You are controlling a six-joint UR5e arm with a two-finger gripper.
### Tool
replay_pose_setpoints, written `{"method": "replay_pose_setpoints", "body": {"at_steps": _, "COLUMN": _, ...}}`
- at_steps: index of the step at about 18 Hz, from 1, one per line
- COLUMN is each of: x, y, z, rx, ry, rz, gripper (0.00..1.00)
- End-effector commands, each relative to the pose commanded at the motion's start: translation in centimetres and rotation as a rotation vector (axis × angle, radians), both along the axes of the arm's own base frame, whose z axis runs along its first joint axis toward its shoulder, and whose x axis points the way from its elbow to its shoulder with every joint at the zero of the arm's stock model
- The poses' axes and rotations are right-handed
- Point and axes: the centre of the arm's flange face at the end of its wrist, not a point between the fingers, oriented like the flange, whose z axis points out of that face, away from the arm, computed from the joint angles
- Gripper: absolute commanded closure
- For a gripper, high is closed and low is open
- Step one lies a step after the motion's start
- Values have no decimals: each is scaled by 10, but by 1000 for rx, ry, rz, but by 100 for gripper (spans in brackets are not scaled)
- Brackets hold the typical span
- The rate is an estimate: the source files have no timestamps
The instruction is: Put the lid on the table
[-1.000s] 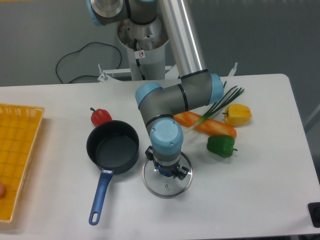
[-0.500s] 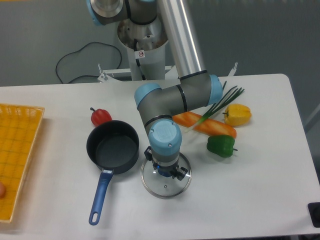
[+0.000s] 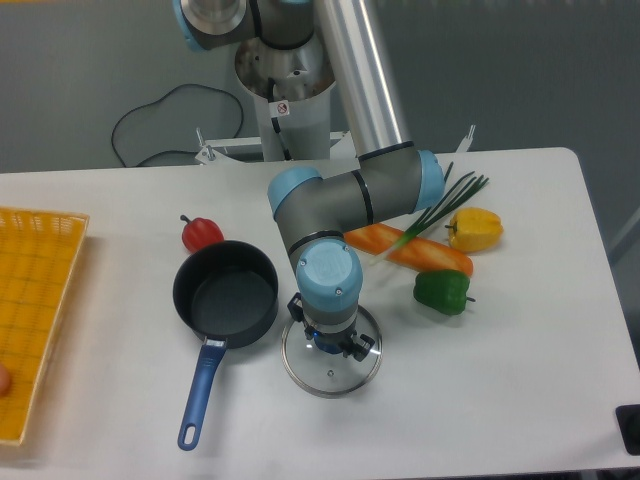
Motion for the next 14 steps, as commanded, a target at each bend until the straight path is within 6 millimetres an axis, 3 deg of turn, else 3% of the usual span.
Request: {"method": "replay_pose_setpoints", "body": {"at_steps": 14, "x": 1, "y": 0, "z": -2, "rx": -3, "ry": -1, "rz": -2, "gripper": 41}}
